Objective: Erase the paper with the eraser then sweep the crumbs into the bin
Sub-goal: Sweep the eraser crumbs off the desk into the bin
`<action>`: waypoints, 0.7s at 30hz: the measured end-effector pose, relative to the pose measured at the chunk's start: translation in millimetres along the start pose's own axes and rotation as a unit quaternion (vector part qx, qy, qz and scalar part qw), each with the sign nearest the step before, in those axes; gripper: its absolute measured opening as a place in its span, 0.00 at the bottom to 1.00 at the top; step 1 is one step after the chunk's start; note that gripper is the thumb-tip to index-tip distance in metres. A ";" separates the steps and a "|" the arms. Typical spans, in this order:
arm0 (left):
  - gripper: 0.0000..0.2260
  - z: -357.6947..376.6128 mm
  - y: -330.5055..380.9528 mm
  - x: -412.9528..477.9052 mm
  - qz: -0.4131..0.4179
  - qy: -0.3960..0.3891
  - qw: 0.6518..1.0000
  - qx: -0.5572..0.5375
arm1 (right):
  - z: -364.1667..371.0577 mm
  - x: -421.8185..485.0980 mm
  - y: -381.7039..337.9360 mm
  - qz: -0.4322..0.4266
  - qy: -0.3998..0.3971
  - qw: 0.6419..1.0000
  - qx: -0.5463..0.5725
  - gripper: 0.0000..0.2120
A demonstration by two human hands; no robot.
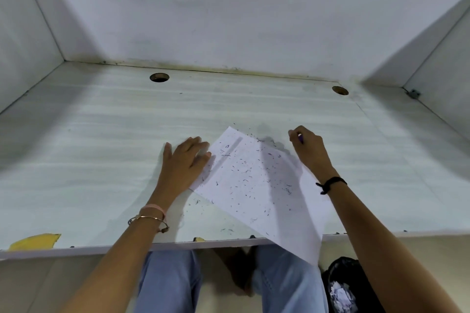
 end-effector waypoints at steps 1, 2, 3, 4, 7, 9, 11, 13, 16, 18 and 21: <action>0.25 1.2 0.7 0.7 0.005 -0.002 1.000 0.011 | -5.8 4.8 4.5 0.010 0.012 1.000 0.006 0.08; 0.25 2.5 1.7 1.2 0.011 -0.008 1.000 0.020 | -10.6 10.5 8.6 0.016 0.019 1.000 -0.001 0.08; 0.26 2.9 2.6 1.3 0.014 -0.015 0.999 0.029 | -13.5 16.7 12.5 0.021 0.023 0.999 -0.016 0.09; 0.27 3.3 3.1 1.3 0.016 -0.025 0.999 0.037 | -14.8 23.8 16.7 0.028 0.021 0.999 -0.035 0.11; 0.38 1.2 6.5 0.8 0.025 -0.042 0.997 0.051 | -11.8 43.9 19.9 0.037 0.020 0.996 -0.075 0.13; 0.41 0.0 6.4 0.6 0.027 -0.044 0.997 0.053 | -7.3 53.9 18.7 0.025 0.028 0.993 -0.108 0.12; 0.41 0.5 6.2 -0.5 0.029 -0.050 0.997 0.054 | -2.1 58.2 21.3 0.019 0.018 0.990 -0.138 0.12; 0.40 1.5 7.7 -1.7 0.035 -0.056 0.996 0.062 | -0.8 56.3 27.1 0.019 0.007 0.991 -0.135 0.12; 0.39 1.7 8.7 -1.1 0.041 -0.061 0.993 0.093 | -11.3 39.5 26.5 -0.006 0.026 0.997 -0.074 0.11; 0.39 2.1 9.3 -1.6 0.044 -0.056 0.992 0.107 | -23.8 21.1 23.5 -0.024 0.044 0.997 -0.053 0.13; 0.38 1.6 8.9 -2.5 0.044 -0.037 0.993 0.105 | -41.2 -10.5 22.1 -0.003 0.042 0.999 -0.035 0.17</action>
Point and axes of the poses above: each hand's wrist, its own x-axis towards the middle knuckle, its own z-axis out of the palm, y = z × x, the point moved 5 cm from there along x, towards the middle knuckle, and after that the axes turned 13 degrees about x, right-handed, at the moved point
